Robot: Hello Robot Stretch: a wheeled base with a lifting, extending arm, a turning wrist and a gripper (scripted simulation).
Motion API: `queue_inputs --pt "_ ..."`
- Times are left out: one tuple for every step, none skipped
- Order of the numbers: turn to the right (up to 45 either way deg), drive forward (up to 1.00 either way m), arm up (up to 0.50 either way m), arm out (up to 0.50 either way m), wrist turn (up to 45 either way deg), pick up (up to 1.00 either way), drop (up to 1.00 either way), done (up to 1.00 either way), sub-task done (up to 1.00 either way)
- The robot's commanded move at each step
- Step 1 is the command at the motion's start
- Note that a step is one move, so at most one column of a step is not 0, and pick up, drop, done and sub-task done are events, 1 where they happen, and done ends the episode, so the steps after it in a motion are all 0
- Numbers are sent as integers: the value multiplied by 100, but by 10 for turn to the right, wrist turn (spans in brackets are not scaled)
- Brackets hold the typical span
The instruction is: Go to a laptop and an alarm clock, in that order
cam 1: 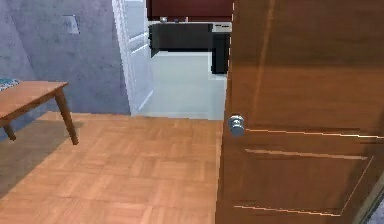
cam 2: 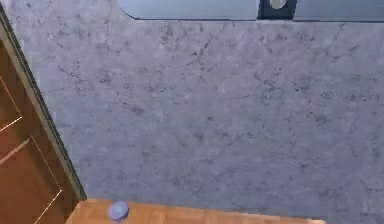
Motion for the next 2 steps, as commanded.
queue_inputs --pt "90 0 0 0 0 0 0 0 0" --pt "0 5 0 0 0 0 0 0 0"
